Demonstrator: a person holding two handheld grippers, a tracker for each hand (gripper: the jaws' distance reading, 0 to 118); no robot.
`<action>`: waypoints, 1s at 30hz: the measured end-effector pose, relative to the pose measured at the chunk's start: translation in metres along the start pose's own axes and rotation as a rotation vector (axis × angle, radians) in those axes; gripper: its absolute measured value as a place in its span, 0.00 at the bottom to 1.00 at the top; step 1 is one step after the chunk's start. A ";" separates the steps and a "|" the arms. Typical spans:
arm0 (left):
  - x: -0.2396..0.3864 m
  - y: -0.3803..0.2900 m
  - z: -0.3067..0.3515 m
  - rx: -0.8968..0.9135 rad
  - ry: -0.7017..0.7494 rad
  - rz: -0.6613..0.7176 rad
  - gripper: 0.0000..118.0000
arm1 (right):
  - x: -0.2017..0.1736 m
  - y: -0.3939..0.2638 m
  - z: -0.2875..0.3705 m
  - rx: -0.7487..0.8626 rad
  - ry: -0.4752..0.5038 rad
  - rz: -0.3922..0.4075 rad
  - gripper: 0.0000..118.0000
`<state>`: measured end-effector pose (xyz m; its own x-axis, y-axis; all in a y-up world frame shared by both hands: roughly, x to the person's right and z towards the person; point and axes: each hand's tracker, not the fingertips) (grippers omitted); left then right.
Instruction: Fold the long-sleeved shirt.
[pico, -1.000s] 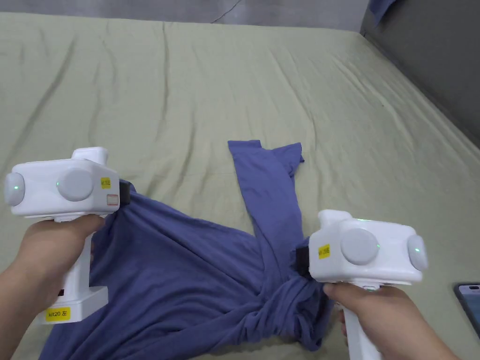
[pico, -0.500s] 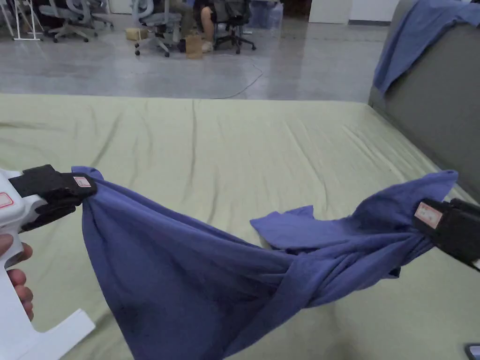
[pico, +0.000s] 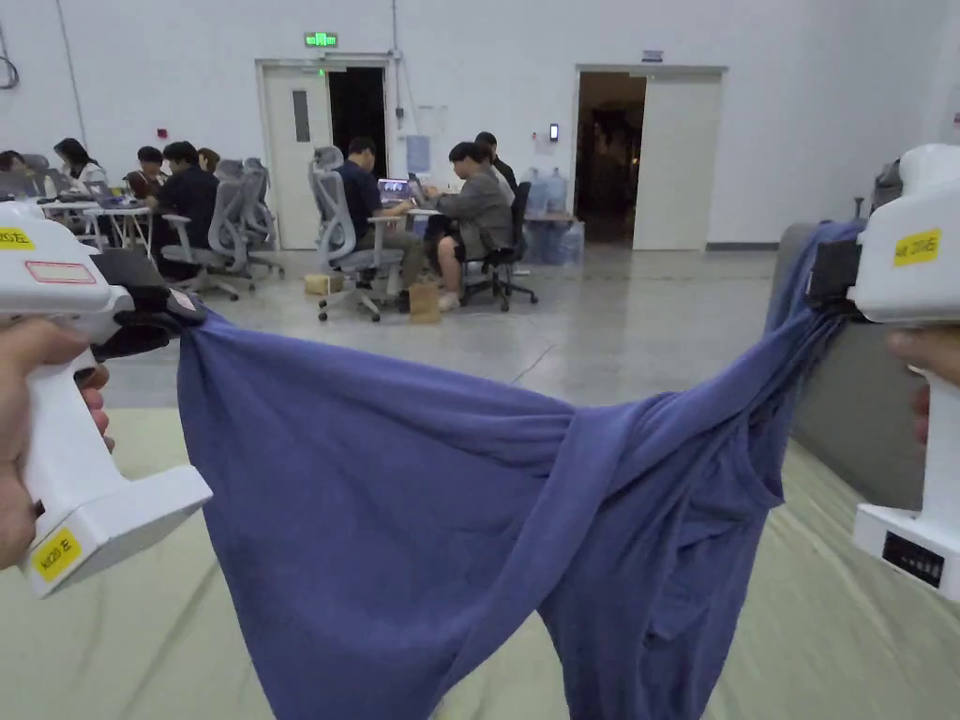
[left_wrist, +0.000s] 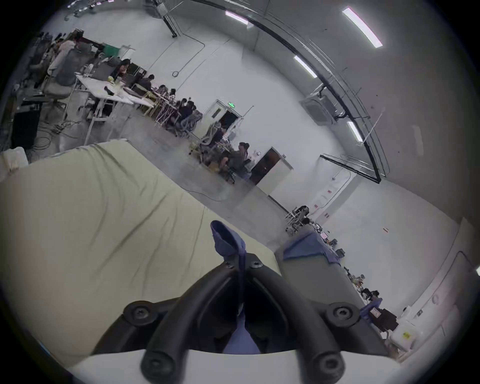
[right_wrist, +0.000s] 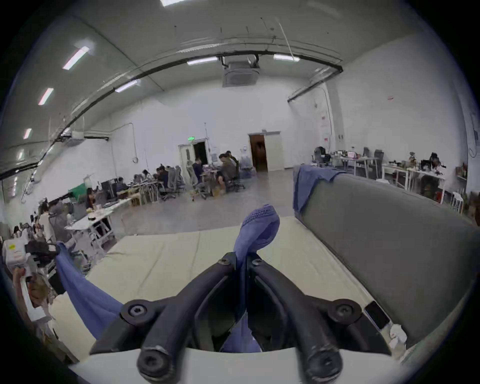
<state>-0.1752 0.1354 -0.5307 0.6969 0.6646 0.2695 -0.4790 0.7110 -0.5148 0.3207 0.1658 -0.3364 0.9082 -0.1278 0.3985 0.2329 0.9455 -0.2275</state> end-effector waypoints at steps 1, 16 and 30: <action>0.005 0.012 -0.009 0.011 0.021 -0.004 0.00 | 0.000 0.016 -0.017 -0.022 -0.004 -0.017 0.02; 0.029 0.094 -0.113 0.074 0.151 -0.027 0.00 | -0.026 0.122 -0.165 -0.064 -0.123 -0.094 0.02; -0.176 -0.122 -0.223 -0.391 0.402 -0.008 0.00 | 0.027 -0.184 -0.296 -0.557 -0.124 -0.044 0.02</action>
<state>-0.1200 -0.1198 -0.6966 0.8850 0.4653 -0.0177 -0.2927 0.5264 -0.7983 0.4048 -0.1006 -0.5470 0.8537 -0.0962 0.5118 0.4484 0.6355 -0.6285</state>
